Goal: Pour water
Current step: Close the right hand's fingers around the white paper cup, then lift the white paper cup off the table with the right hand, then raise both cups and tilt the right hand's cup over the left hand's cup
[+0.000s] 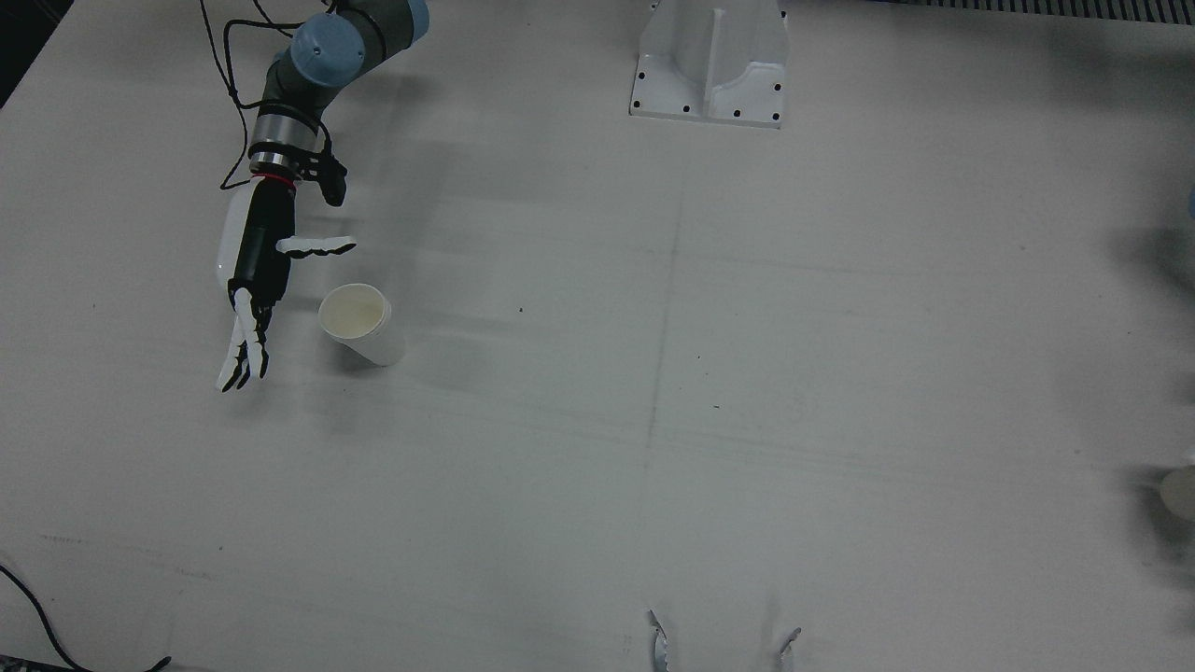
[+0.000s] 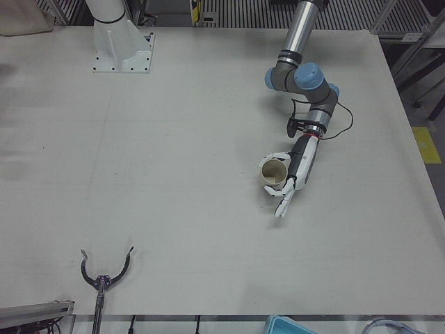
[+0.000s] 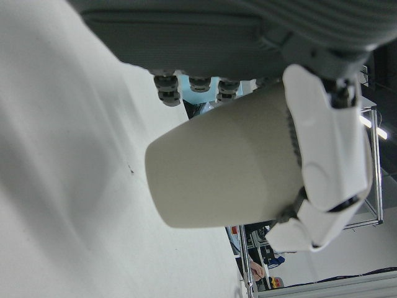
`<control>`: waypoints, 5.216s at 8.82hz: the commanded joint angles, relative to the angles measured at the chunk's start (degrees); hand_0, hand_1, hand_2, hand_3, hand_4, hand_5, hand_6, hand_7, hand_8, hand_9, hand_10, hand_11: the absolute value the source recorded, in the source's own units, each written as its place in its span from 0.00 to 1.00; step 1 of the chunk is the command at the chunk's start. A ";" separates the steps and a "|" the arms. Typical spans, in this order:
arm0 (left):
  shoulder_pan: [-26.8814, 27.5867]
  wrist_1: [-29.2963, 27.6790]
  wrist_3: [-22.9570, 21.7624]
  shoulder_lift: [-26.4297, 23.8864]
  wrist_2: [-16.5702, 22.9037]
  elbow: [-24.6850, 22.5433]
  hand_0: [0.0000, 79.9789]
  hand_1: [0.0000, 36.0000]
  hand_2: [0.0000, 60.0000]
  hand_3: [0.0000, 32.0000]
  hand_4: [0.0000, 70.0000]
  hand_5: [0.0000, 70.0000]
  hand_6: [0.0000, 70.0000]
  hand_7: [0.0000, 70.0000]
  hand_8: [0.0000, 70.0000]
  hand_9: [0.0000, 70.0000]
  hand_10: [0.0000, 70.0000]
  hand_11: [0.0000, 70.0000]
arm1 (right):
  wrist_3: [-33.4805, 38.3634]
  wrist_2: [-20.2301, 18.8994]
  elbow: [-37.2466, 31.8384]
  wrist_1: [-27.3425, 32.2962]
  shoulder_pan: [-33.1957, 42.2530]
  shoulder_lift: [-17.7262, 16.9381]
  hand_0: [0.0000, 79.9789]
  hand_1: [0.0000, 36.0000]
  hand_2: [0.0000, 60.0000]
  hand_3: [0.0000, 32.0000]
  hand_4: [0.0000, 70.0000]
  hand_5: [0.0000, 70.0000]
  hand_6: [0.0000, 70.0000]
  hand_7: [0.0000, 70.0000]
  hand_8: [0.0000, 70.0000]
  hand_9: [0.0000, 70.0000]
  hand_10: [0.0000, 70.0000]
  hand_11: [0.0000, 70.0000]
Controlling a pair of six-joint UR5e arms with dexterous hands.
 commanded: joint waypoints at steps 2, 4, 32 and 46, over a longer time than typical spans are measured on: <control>-0.37 0.24 0.03 0.14 0.00 -0.56 0.56 1.00 1.00 0.00 0.39 0.95 0.04 0.14 0.02 0.05 0.07 0.14 | -5.16 -0.03 -0.93 -0.82 1.05 2.50 0.58 0.31 0.03 0.00 0.05 0.01 0.00 0.00 0.05 0.02 0.01 0.03; -0.29 0.33 0.03 0.14 0.00 -0.21 0.56 1.00 1.00 0.00 0.38 0.94 0.04 0.13 0.02 0.04 0.07 0.14 | -7.10 -0.12 -0.84 -0.91 1.05 3.21 0.58 0.31 0.03 0.00 0.05 0.00 0.00 0.00 0.04 0.02 0.00 0.02; -0.55 0.42 -0.06 0.22 -0.09 -0.55 0.56 1.00 1.00 0.00 0.37 0.95 0.04 0.13 0.02 0.05 0.07 0.14 | -15.55 -0.74 -0.41 -1.00 -0.71 9.01 0.54 0.51 1.00 0.00 0.27 1.00 0.85 1.00 0.80 1.00 0.43 0.62; 20.53 32.32 13.11 -41.60 2.28 -9.53 0.53 1.00 1.00 0.00 0.37 0.98 0.07 0.17 0.02 0.05 0.07 0.14 | -24.50 -14.00 15.06 -7.85 19.24 9.63 0.58 0.54 1.00 0.00 0.23 1.00 0.76 1.00 0.71 0.97 0.38 0.56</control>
